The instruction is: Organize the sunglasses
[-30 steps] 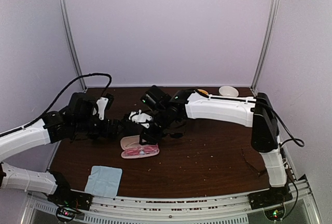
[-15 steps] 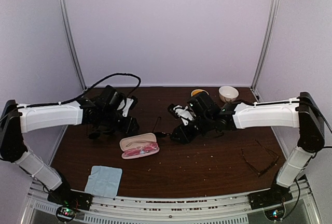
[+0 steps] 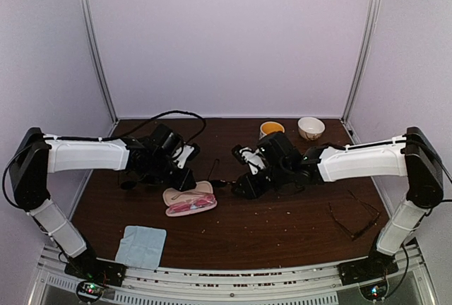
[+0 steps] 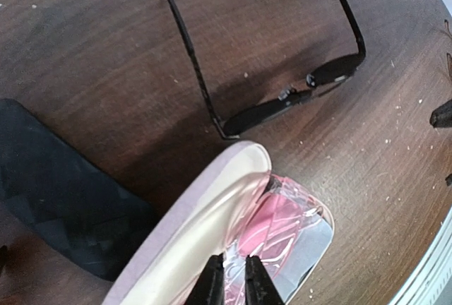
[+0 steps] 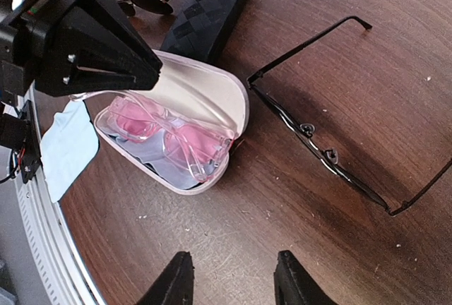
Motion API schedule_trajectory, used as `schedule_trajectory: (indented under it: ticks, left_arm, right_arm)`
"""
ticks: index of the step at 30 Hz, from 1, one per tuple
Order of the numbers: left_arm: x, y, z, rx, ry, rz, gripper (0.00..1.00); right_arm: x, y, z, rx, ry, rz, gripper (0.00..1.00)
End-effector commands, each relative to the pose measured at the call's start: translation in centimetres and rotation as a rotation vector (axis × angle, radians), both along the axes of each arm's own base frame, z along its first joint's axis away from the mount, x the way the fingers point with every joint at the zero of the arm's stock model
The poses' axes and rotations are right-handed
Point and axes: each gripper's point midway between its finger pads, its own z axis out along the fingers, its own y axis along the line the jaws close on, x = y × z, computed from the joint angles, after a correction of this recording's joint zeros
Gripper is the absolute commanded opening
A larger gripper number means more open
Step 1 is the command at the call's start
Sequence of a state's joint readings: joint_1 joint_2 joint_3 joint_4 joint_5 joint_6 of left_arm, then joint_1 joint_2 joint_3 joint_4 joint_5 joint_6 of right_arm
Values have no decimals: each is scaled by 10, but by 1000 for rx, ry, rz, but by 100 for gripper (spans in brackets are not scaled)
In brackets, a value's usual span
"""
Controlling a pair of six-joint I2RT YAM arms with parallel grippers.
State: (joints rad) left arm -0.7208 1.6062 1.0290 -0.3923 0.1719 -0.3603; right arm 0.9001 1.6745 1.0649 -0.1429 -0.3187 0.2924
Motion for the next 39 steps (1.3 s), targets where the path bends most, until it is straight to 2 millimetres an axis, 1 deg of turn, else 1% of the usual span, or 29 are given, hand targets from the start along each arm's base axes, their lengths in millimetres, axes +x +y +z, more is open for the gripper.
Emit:
schedule_trajectory:
  ticks: [1, 5, 17, 23, 25, 27, 32, 34, 36, 37, 39]
  left_arm:
    - [-2, -16, 0, -27, 4, -46, 13]
    - [-5, -18, -2, -29, 8, -54, 12]
    - [-12, -6, -31, 10, 38, -24, 9]
    - [-15, -2, -40, 25, 44, -16, 9]
    - [-14, -2, -39, 28, 40, -15, 9]
    - [-13, -2, -33, 25, 30, -14, 10]
    - [-8, -2, -9, 20, -10, -18, 17]
    - [-6, -2, 0, 28, -25, -26, 23]
    - [-8, -4, 8, 27, -33, -58, 31]
    - [-10, -5, 11, 28, -34, -81, 37]
    - [-11, -3, 14, 49, -37, -105, 47]
  right_arm:
    - [2, 7, -2, 23, 11, 1, 39]
    - [1, 9, -6, 23, 23, 3, 39]
    - [-1, 10, -12, 19, 46, 11, 38]
    - [-3, 10, -13, 23, 54, 10, 37]
    - [-2, 11, -12, 23, 52, 11, 37]
    - [-1, 11, -10, 25, 46, 10, 37]
    - [2, 8, -4, 31, 23, -10, 37]
    - [3, 8, -2, 32, 18, -13, 37]
    - [3, 8, -3, 30, 17, -14, 37]
    - [3, 8, -3, 28, 17, -13, 37]
    - [3, 8, -4, 27, 16, -12, 37]
